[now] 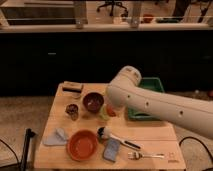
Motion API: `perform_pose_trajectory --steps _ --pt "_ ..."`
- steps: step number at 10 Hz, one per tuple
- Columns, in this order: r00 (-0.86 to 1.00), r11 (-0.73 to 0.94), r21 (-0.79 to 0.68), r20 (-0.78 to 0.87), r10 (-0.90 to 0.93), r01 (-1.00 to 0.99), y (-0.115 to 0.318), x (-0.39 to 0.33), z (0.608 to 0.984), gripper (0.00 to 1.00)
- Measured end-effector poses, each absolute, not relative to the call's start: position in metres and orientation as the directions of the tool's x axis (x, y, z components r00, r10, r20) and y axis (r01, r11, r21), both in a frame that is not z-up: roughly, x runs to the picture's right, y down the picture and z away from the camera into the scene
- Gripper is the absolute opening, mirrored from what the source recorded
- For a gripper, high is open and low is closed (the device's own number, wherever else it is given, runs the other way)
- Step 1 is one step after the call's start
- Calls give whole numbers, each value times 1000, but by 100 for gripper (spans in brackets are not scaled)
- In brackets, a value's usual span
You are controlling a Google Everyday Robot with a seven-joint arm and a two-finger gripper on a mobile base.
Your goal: Place apple in plastic cup
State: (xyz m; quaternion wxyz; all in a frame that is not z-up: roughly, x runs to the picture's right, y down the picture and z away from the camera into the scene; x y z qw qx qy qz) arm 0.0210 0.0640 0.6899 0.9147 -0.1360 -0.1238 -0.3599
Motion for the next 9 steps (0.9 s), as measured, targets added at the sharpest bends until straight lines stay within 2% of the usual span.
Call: perform_pose_trajectory --steps 4,9 --pt "615 626 -112 380 -690 772 48 8 700 2" --pt "533 560 -97 472 -702 823 44 -7 729 2"
